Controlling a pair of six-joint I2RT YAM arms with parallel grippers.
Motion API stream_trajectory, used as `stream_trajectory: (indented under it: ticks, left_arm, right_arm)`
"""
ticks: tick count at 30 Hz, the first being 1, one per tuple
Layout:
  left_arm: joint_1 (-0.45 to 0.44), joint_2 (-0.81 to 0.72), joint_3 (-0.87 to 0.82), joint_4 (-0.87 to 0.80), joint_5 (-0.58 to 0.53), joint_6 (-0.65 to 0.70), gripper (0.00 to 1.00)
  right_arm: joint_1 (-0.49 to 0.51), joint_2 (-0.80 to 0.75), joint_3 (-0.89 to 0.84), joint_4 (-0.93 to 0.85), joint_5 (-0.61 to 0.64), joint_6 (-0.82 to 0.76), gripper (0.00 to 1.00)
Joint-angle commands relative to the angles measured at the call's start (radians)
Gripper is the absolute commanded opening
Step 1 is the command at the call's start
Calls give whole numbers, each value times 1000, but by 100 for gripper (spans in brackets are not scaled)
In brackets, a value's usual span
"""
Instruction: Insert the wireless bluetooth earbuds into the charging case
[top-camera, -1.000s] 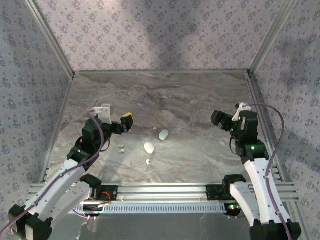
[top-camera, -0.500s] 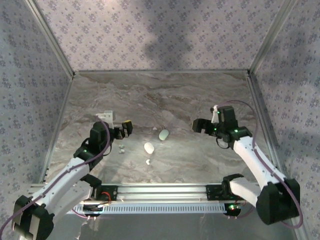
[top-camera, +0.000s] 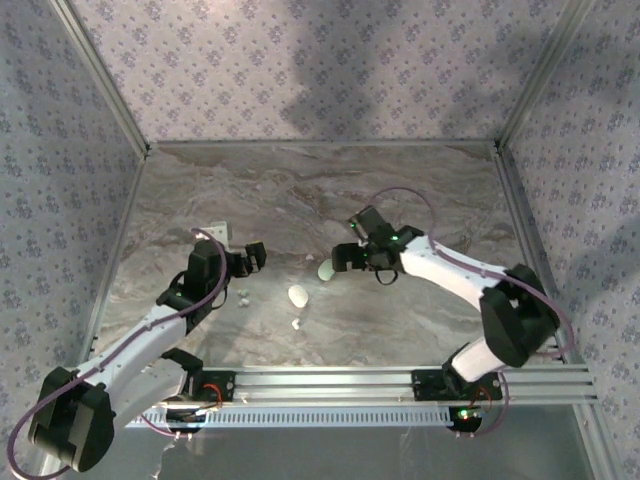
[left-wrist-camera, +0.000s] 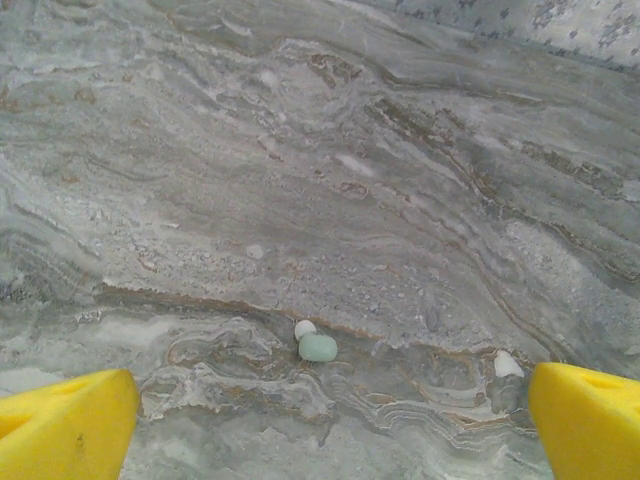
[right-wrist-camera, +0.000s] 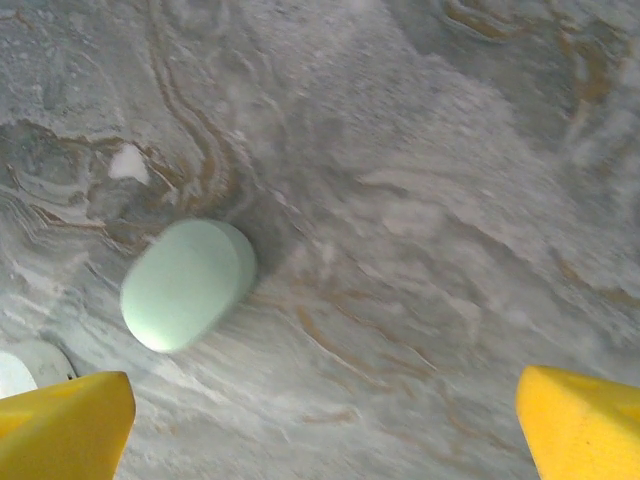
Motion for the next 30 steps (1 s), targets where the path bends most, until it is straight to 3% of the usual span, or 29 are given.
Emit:
stream_trajectory:
  ticks: [1,9,20,30]
  left_arm:
    - [7,20,43,-16,12,-30,100]
    - [12,24,47,-21,24,-37,100]
    - [12,45,48,-6,36,-34,100]
    - [12,80,56,7,59,-34,100]
  right_arm:
    - [53,89,116,-91,131,44,100]
    - [104,287,327,-183,135,-24,100]
    - [72,480,500,-303,162,-47,100]
    - [43,491,474,-350,210,-47,99]
